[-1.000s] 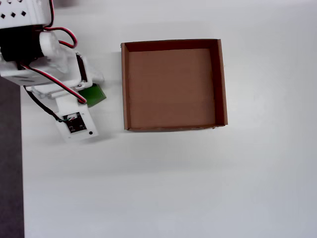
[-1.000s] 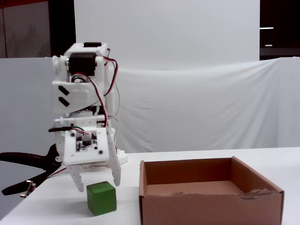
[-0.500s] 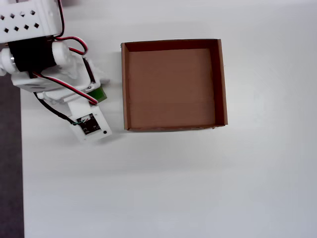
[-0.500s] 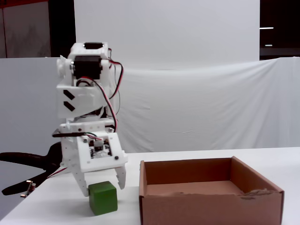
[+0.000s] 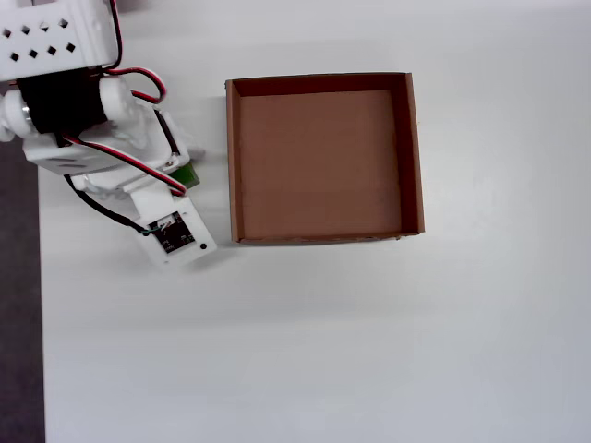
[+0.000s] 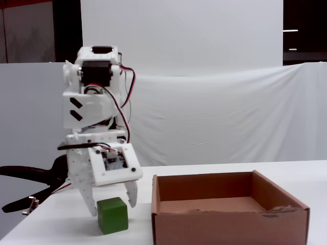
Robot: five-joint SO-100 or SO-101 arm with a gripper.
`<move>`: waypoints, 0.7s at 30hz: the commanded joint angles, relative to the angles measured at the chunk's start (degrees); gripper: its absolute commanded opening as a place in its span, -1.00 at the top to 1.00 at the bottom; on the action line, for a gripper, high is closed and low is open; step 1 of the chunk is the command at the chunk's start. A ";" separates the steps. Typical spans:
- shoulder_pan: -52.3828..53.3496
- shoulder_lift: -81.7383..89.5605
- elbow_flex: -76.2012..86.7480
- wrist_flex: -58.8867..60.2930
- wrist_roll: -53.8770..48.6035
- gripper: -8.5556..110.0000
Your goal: Grasp a green cube and put it in a box.
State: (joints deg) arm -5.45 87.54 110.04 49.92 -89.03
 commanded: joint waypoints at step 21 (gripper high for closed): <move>-0.70 -0.88 -1.93 -2.90 -0.88 0.57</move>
State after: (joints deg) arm -5.98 86.13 110.04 47.64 -89.12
